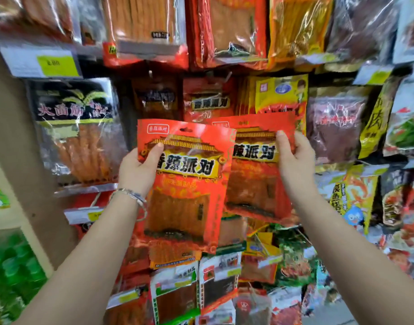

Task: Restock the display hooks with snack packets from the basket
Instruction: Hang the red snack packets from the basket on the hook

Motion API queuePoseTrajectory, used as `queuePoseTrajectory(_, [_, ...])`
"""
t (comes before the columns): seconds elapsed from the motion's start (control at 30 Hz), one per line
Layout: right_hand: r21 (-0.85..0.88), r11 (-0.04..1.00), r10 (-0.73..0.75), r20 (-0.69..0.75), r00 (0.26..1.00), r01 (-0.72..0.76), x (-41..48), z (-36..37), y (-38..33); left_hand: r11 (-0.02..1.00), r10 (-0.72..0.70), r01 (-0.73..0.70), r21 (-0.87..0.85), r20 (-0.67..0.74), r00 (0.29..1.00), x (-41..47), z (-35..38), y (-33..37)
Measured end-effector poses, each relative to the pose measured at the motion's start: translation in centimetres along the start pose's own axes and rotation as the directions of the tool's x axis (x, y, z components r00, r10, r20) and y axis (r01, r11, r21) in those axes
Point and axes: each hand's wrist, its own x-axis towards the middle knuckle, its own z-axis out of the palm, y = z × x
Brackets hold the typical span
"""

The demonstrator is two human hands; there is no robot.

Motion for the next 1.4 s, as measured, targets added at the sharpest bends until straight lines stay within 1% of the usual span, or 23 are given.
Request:
queuePoseTrajectory(0.07, [0.037,0.998,-0.044,0.008,0.999,0.043,2.0,1.3,0.1,0.999,0.019,-0.019,-0.04,-0.002,1.0,1.6,0.6,0.0])
queuePoseTrajectory(0.13, [0.054,0.997,-0.051,-0.016,0.999,0.052,4.3,2.6,0.4,0.996,0.008,-0.008,-0.089,0.005,1.0,3.0,1.1,0.1])
queuePoseTrajectory(0.2, [0.093,0.996,0.019,-0.053,0.998,-0.014,6.3,3.8,0.5,0.992,-0.016,0.016,-0.125,0.001,1.0,4.1,1.4,0.3])
queuePoseTrajectory(0.27, [0.172,0.982,0.09,-0.069,0.994,-0.077,7.7,4.8,0.2,0.982,-0.05,0.047,-0.183,-0.01,0.999,5.1,1.6,0.4])
queuePoseTrajectory(0.43, [0.309,0.944,0.138,-0.066,0.988,-0.111,10.5,6.4,-0.6,0.963,-0.088,0.086,-0.254,0.002,0.996,6.7,2.2,0.8])
queuePoseTrajectory(0.53, [0.367,0.917,0.183,-0.04,0.982,-0.156,11.9,6.9,-0.2,0.965,-0.083,0.077,-0.249,-0.013,0.996,7.3,2.7,1.1])
queuePoseTrajectory(0.63, [0.413,0.896,0.166,0.034,0.985,-0.165,12.8,7.2,0.3,0.96,-0.073,0.067,-0.272,-0.015,0.997,7.5,3.3,1.5])
queuePoseTrajectory(0.73, [0.415,0.891,0.17,0.07,0.983,-0.183,13.5,7.4,0.7,0.951,-0.071,0.063,-0.302,-0.016,0.997,7.5,3.8,1.8])
queuePoseTrajectory(0.83, [0.4,0.899,0.165,0.067,0.984,-0.178,13.8,7.6,0.8,0.952,-0.07,0.06,-0.301,-0.023,0.997,7.9,4.1,1.9])
queuePoseTrajectory(0.93, [0.339,0.928,0.145,0.048,0.988,-0.152,14.3,8.1,1.7,0.952,-0.065,0.055,-0.3,-0.025,0.998,8.0,4.5,1.8])
queuePoseTrajectory(1.0, [0.245,0.962,0.117,0.044,0.992,-0.124,14.7,8.8,2.3,0.956,-0.068,0.058,-0.289,-0.022,0.997,8.1,4.7,1.7])
queuePoseTrajectory(1.1, [0.035,0.997,0.07,0.043,0.997,-0.071,14.9,9.9,3.3,0.955,-0.078,0.071,-0.288,-0.012,0.997,8.3,5.1,1.6])
queuePoseTrajectory(1.2, [-0.09,0.996,0.006,0.073,0.997,0.0,14.7,10.2,4.5,0.955,-0.056,0.053,-0.291,-0.004,0.998,8.4,5.5,2.0])
queuePoseTrajectory(1.27, [-0.178,0.983,-0.01,0.123,0.992,0.032,14.4,9.8,4.7,0.956,-0.044,0.045,-0.291,0.01,0.999,8.3,5.9,2.3])
queuePoseTrajectory(1.33, [-0.187,0.982,0.015,0.157,0.987,0.015,13.8,9.5,5.0,0.955,-0.027,0.032,-0.295,0.021,0.999,8.4,6.4,2.5])
queuePoseTrajectory(1.37, [-0.156,0.988,0.004,0.136,0.991,0.017,13.2,9.3,4.7,0.953,-0.018,0.025,-0.301,0.026,0.999,8.4,6.6,2.6])
queuePoseTrajectory(1.4, [-0.075,0.997,-0.017,0.096,0.995,0.025,12.6,9.0,4.7,0.949,-0.01,0.019,-0.313,0.03,0.999,8.3,6.9,2.7])
